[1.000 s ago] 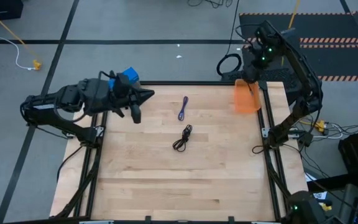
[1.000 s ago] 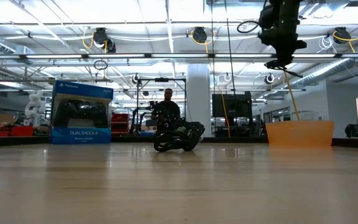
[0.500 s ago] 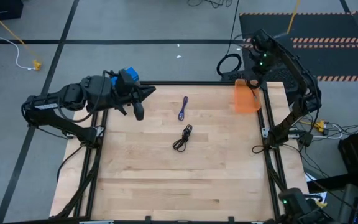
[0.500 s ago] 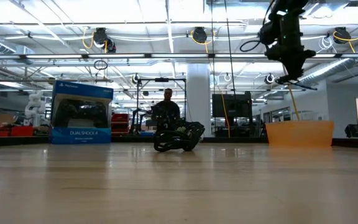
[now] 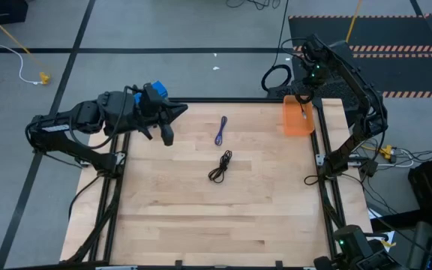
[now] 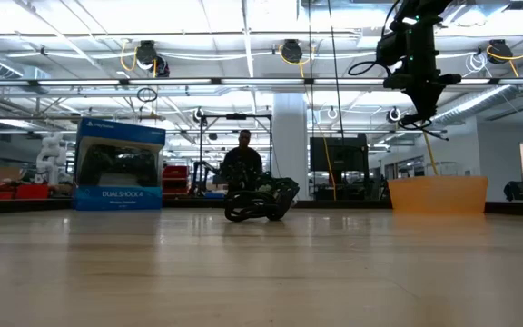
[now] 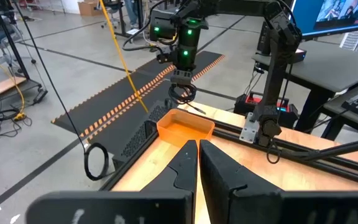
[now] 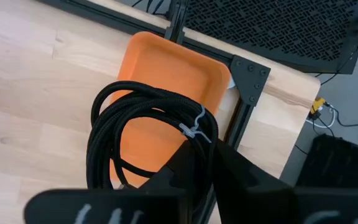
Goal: Pick and place USB-C Cables
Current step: Put the bottom black charger cable into the orange bin
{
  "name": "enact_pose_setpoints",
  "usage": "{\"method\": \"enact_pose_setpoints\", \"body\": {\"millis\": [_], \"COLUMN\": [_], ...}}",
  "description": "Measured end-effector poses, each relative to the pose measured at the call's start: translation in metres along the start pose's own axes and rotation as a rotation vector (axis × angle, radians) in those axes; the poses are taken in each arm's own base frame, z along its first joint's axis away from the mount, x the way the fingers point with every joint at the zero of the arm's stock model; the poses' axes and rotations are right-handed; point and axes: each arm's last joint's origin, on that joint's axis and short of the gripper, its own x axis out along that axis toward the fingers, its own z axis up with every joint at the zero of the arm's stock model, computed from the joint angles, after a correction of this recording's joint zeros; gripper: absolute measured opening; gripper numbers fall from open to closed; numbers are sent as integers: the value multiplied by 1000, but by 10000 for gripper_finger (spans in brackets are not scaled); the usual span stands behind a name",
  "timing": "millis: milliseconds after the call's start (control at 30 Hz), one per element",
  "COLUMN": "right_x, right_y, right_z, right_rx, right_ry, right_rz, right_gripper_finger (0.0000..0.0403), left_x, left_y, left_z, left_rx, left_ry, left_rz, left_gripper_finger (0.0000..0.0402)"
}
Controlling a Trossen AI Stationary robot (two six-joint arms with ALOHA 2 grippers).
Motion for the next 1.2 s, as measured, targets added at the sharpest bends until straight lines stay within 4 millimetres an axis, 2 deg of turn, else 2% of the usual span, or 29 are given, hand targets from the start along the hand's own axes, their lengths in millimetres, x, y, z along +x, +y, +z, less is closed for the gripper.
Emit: {"method": "enact_pose_setpoints", "body": {"millis": [433, 767, 1200], "right_x": [3, 51, 82], "right_y": [1, 7, 7], "right_z": [4, 2, 0], "right_rx": [69, 56, -49], "right_ry": [-37, 7, -13], "right_rz": [14, 0, -73], "right_gripper_finger": [27, 27, 27], "left_x": [0, 2, 3], "left_y": [1, 6, 6], "left_z": [0, 1, 1], "left_rx": [14, 14, 22], "left_ry": [0, -1, -3], "left_rz": [4, 28, 29], "left_gripper_finger": [21, 21, 21]}}
